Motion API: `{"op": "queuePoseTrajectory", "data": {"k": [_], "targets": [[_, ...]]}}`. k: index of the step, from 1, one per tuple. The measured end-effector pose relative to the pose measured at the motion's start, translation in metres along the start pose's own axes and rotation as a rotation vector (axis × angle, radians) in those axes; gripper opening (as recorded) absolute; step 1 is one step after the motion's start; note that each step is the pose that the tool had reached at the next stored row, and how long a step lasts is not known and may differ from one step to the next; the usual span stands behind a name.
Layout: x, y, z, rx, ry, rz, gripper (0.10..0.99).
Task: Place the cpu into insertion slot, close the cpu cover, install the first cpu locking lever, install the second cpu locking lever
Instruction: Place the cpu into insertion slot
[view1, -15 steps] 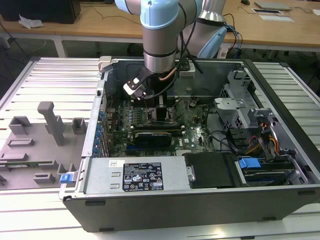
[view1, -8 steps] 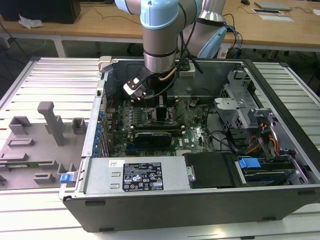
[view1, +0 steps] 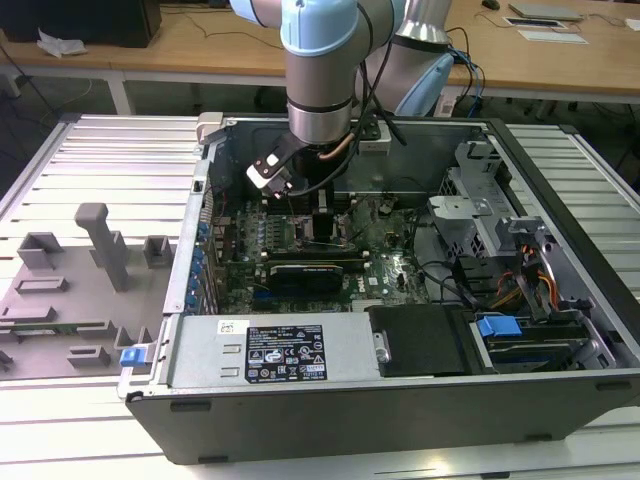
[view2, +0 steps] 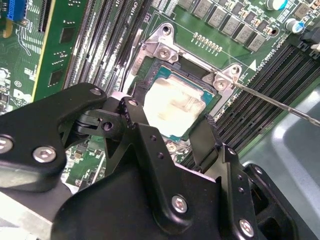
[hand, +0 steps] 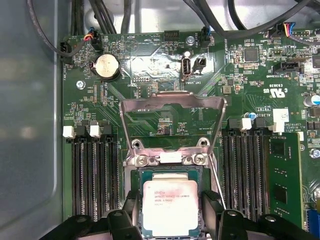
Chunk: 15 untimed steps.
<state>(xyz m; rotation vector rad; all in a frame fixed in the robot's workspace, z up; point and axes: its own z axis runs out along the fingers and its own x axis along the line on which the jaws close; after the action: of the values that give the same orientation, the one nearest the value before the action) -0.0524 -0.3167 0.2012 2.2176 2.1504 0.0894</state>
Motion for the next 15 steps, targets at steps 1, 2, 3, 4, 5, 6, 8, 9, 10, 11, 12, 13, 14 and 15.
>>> {"op": "queuePoseTrajectory", "data": {"k": [1, 2, 3, 4, 5, 6, 8, 9, 10, 11, 12, 13, 14, 15], "targets": [[0.0, 0.0, 0.0001, 0.0, -0.0029, -0.001, 0.616], [-0.0001, 0.0, 0.0, 0.0, -0.0035, -0.001, 0.616], [-0.0001, 0.0, 0.0, 0.0, -0.0037, -0.001, 0.616], [-0.0001, 0.0, 0.0001, 0.0, -0.0036, -0.001, 0.616], [-0.0001, 0.0, 0.0001, 0.0, -0.0036, -0.002, 0.616], [-0.0001, 0.0, 0.0001, 0.0, -0.0036, -0.002, 0.604], [-0.0001, 0.0, 0.0, 0.0, -0.0037, -0.002, 0.537], [-0.0001, 0.0, 0.0, 0.0, -0.0037, -0.002, 0.525], [-0.0001, 0.0, 0.0, 0.0, -0.0036, -0.002, 0.525], [-0.0001, 0.0, 0.0001, 0.0, -0.0036, -0.002, 0.525], [-0.0001, 0.0, 0.0001, 0.0, -0.0036, -0.002, 0.525], [-0.0001, 0.0, 0.0001, 0.0, -0.0037, -0.002, 0.525], [-0.0001, 0.0, 0.0001, 0.0, -0.0036, -0.002, 0.525], [-0.0001, 0.0, 0.0001, 0.0, -0.0036, -0.002, 0.525]]}}
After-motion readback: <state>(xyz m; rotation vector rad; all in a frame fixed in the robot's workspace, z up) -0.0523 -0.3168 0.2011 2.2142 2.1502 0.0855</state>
